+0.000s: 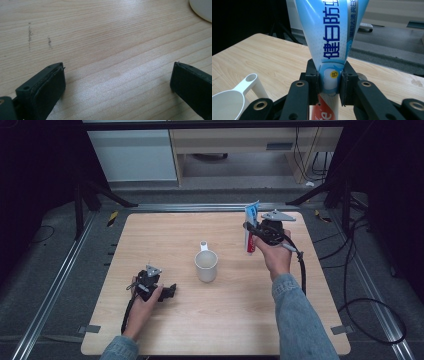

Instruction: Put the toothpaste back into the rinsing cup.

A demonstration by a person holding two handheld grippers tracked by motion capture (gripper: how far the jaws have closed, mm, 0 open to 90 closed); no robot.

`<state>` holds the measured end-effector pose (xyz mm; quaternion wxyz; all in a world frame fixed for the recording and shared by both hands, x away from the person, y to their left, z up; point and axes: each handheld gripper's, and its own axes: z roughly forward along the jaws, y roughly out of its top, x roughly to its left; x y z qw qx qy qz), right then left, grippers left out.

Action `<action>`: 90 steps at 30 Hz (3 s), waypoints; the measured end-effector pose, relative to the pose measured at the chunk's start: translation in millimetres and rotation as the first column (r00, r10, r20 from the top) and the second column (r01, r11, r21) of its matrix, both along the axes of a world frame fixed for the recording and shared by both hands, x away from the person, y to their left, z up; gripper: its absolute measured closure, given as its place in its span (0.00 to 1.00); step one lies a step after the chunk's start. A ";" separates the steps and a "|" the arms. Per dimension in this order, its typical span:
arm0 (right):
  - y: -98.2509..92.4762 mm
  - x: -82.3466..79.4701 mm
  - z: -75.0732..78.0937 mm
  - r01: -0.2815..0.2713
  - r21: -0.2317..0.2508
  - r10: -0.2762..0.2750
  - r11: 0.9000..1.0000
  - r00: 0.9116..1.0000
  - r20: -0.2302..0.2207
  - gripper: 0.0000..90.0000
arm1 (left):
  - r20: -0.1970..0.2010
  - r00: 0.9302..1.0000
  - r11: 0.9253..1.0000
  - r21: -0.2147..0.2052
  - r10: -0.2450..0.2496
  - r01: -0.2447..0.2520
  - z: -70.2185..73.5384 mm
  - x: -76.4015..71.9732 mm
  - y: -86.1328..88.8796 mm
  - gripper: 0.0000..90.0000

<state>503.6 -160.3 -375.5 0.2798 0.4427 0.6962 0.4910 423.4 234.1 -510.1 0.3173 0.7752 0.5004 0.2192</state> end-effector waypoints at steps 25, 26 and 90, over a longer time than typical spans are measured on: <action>21.1 -28.0 14.8 -0.014 0.060 0.005 0.998 0.990 0.142 0.81 | 0.000 1.000 1.000 0.001 -0.001 0.001 0.0 0.1 0.1 0.00; 21.6 -28.2 15.5 -0.014 0.061 0.005 0.998 0.989 0.146 0.81 | 0.000 1.000 1.000 0.000 -0.001 0.001 0.0 0.1 0.0 0.00; 91.6 -55.1 39.8 -0.155 0.118 0.118 0.981 0.954 0.275 0.81 | 0.001 1.000 1.000 0.000 -0.001 0.001 0.0 0.2 0.1 0.00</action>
